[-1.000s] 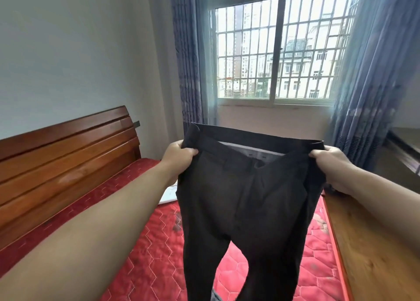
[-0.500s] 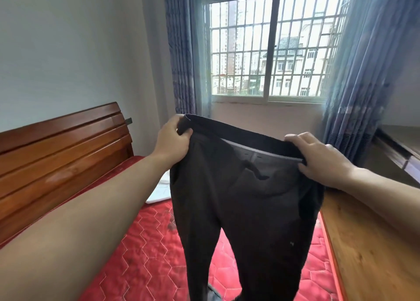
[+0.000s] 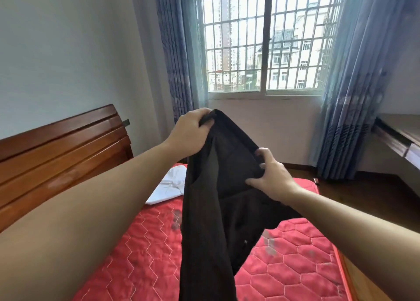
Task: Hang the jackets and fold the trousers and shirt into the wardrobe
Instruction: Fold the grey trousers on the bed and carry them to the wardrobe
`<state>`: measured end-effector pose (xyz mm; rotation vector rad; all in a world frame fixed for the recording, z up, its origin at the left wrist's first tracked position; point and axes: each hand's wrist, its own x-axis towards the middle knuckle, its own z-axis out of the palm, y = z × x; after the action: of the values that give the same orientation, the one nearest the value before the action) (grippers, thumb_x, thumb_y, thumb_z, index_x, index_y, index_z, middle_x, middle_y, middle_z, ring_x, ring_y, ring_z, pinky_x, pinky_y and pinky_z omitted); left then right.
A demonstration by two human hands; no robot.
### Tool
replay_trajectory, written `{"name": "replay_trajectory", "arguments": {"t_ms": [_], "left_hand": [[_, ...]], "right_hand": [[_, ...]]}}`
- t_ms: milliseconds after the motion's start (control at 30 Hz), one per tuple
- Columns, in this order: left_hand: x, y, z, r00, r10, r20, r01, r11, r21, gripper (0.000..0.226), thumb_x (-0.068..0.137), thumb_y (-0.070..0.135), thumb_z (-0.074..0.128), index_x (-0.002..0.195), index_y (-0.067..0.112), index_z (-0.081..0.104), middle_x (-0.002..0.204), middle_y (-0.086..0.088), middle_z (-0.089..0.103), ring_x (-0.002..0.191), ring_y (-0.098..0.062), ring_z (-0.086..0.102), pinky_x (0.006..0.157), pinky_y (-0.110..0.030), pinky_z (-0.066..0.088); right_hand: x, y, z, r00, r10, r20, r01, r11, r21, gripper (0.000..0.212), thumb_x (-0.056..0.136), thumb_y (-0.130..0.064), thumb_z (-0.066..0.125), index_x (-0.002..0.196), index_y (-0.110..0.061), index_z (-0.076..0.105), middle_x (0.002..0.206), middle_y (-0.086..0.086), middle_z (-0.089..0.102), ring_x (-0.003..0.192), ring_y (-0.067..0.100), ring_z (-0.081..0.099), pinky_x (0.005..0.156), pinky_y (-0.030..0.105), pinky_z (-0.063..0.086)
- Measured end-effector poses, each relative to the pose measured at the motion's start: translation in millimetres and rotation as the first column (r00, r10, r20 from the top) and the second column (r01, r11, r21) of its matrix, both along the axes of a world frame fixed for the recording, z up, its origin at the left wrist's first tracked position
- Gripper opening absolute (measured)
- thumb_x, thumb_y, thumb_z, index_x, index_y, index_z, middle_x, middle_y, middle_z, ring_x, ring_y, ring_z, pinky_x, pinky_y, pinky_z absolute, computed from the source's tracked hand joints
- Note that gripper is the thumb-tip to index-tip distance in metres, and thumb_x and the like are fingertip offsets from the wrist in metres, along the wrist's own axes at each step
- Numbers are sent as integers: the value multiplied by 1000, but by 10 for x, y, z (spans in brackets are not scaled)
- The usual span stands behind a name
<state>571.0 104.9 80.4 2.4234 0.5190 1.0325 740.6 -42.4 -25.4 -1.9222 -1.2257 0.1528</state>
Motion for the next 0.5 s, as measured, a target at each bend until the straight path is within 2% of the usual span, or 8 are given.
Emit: {"name": "replay_trajectory", "arguments": {"t_ms": [67, 133, 167, 267, 333, 400, 433, 500], "left_hand": [[-113, 70, -42, 1000, 3, 0, -3, 1000, -24, 18, 101, 23, 50, 103, 25, 67, 93, 11, 68, 88, -6, 61, 76, -16, 42], [-193, 96, -67, 1000, -11, 10, 11, 998, -65, 17, 100, 26, 51, 92, 31, 66, 86, 16, 69, 84, -3, 63, 72, -11, 44], [-227, 97, -49, 1000, -24, 19, 26, 995, -97, 19, 100, 28, 52, 89, 33, 67, 83, 16, 70, 83, -1, 64, 71, -10, 45], [-310, 100, 60, 998, -67, -17, 64, 989, -130, 21, 100, 33, 51, 91, 32, 70, 87, 18, 71, 83, -1, 66, 78, -18, 50], [-370, 109, 136, 994, -84, -77, 76, 992, -99, 22, 100, 34, 51, 93, 31, 71, 89, 17, 72, 86, -3, 67, 82, -23, 52], [-430, 135, 180, 989, -87, -117, 79, 994, -73, 25, 100, 35, 50, 94, 24, 72, 88, 11, 73, 85, -6, 68, 84, -29, 54], [-462, 151, 190, 988, -76, -136, 70, 996, -53, 26, 100, 35, 51, 94, 23, 72, 88, 11, 73, 85, -6, 67, 84, -31, 54], [-516, 199, 193, 988, -44, -147, 40, 999, -27, 26, 100, 36, 51, 96, 22, 73, 89, 9, 73, 87, -9, 67, 85, -32, 54]], "right_hand": [[101, -29, -36, 997, 61, 55, -57, 995, -79, 33, 74, -21, 80, 103, -26, 65, 84, -8, 70, 78, 12, 64, 71, 29, 48], [158, -63, -50, 977, 99, 189, -92, 995, -49, 6, 77, -22, 78, 82, -19, 74, 79, -8, 68, 80, 17, 64, 72, 30, 46], [172, -62, -50, 956, 84, 282, -88, 996, 0, 7, 78, -23, 78, 78, -17, 75, 85, -6, 66, 88, 21, 63, 77, 32, 46], [170, -24, -48, 844, -35, 535, -31, 993, 115, 9, 75, -28, 82, 80, -21, 78, 140, 4, 52, 132, 31, 39, 104, 45, 33], [179, 2, -2, 865, 0, 502, -39, 997, 68, 10, 78, -34, 79, 84, -26, 78, 154, -2, 34, 146, 28, 20, 113, 44, 17], [227, 32, 41, 903, 83, 421, -69, 996, -48, 10, 84, -37, 73, 90, -30, 76, 152, -12, 35, 147, 20, 20, 118, 44, 13], [245, 35, 65, 917, 133, 377, -105, 990, -94, 9, 86, -38, 70, 88, -31, 75, 145, -16, 46, 141, 15, 32, 115, 47, 21], [218, 8, 127, 947, 229, 226, -209, 972, -110, 14, 88, -34, 67, 76, -29, 70, 100, -18, 71, 100, 9, 63, 93, 45, 47]]}}
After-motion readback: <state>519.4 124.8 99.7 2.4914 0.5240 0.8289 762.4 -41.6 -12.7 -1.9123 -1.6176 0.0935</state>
